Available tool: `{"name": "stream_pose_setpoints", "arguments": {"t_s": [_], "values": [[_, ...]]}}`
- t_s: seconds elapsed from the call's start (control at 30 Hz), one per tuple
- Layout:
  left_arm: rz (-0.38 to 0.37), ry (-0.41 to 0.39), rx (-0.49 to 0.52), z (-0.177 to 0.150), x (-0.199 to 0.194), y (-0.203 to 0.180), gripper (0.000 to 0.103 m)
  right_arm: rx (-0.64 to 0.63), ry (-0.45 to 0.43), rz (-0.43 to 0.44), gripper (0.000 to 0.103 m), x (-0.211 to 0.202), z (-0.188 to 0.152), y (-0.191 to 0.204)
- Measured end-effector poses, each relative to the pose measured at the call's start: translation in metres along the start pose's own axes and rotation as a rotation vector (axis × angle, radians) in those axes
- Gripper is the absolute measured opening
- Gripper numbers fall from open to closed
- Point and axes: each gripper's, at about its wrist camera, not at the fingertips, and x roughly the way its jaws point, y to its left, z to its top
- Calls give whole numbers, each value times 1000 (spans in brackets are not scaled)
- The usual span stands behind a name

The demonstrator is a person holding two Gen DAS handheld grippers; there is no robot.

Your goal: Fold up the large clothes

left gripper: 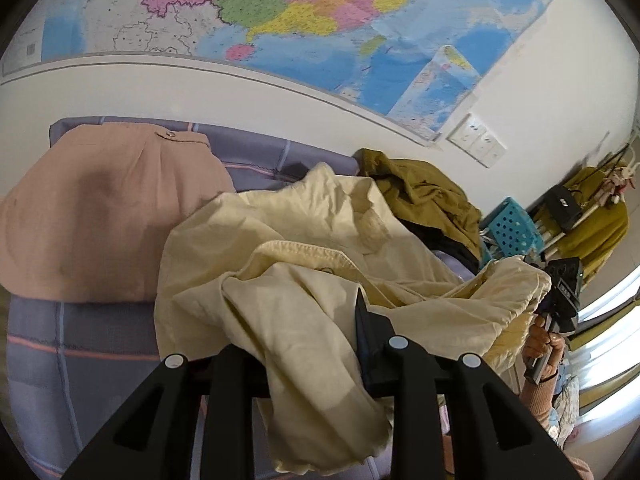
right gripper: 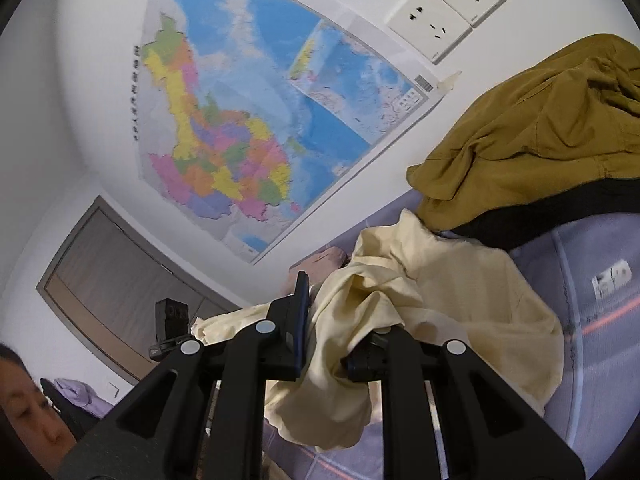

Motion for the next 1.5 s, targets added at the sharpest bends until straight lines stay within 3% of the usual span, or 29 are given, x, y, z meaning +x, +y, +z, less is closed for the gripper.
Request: {"name": "stream_pose_setpoints", "arguments": {"t_s": [0.77,0.9,0.97,1.0,1.07,1.13,1.3,1.5], "values": [[141,123,-85,80,102,41,27,170,52,-172,16,77,49,-81],[174,137,-93,87,122,47,27,185,51,-205,21,88,53,-90],[189,147,-98,89,132,50,27,175,57,-215,30,92,53,-90],[192,151,-97,90,135,51,27,163,57,-227,35,93,52,-88],[196,160,-103,91,142,53,28,128,48,-236,61,92,49,-80],[194,167,-109,93,148,55,28,73,24,-268,71,87,44,-65],[182,175,-138,97,159,63,29,-106,-72,-351,75,69,26,-25],[196,172,-146,100,163,62,29,-431,160,-451,72,147,-18,12]]}}
